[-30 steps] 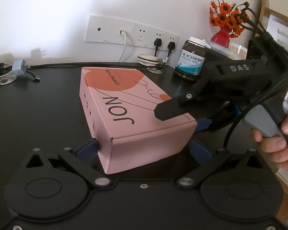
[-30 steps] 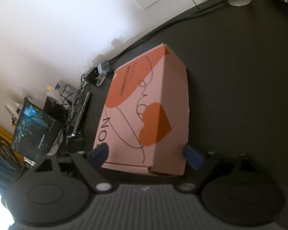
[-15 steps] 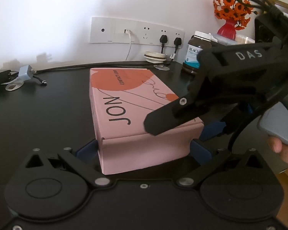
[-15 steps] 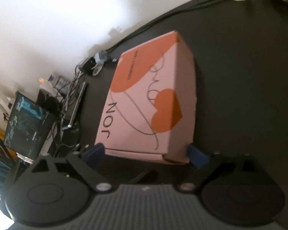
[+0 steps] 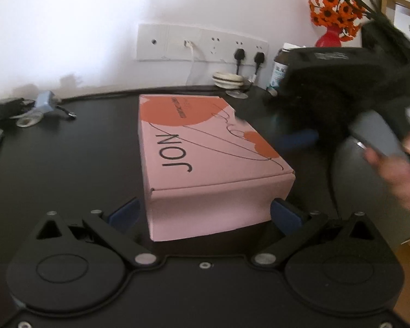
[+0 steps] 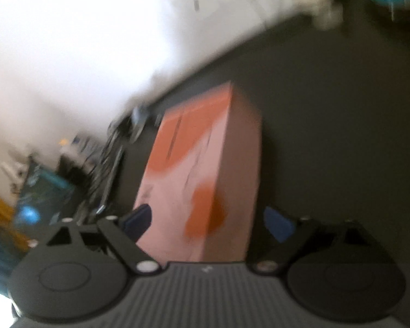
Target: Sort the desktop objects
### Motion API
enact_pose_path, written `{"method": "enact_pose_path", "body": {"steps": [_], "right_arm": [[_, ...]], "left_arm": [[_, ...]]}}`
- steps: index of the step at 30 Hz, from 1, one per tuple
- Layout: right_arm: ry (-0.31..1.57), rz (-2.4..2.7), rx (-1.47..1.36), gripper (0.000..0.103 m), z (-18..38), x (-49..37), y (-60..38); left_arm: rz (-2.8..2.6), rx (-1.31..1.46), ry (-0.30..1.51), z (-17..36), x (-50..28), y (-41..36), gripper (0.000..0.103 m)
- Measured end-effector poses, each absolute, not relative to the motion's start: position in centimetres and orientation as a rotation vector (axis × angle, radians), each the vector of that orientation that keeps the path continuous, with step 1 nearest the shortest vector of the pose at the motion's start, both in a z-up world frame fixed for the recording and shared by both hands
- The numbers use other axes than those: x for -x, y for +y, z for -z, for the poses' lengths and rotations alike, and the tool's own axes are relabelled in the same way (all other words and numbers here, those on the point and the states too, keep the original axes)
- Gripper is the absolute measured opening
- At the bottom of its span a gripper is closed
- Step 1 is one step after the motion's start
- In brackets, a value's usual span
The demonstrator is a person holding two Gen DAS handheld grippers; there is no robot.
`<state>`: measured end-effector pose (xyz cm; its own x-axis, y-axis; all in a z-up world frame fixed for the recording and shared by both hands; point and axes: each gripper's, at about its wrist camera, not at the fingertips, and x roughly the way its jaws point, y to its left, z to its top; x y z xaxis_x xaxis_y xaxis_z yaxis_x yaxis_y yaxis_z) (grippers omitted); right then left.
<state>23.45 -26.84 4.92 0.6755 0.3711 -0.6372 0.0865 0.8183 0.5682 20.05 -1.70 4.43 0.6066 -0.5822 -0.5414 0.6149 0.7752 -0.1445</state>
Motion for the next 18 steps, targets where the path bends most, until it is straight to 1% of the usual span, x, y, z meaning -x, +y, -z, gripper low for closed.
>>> {"method": "enact_pose_path", "body": {"steps": [4,7,11,18], "right_arm": [[0.681,-0.141,-0.429,0.092,-5.8,-26.9,-27.5],[0.664,-0.178,-0.328,0.093,-6.0,-29.7,-27.2],[0.676,-0.246,-0.288,0.096,-5.9,-32.9,-26.5],[0.785,-0.325,-0.266,0.097,-4.7,-35.7,-25.2]], "left_arm": [[0.667,-0.029,0.592,-5.0,-18.4,-1.1,0.103],[0.697,-0.014,0.580,-5.6,-16.9,-1.1,0.103],[0.771,0.030,0.604,-6.0,-16.4,-2.0,0.103],[0.718,0.090,0.681,-5.4,-18.5,-3.1,0.103]]}}
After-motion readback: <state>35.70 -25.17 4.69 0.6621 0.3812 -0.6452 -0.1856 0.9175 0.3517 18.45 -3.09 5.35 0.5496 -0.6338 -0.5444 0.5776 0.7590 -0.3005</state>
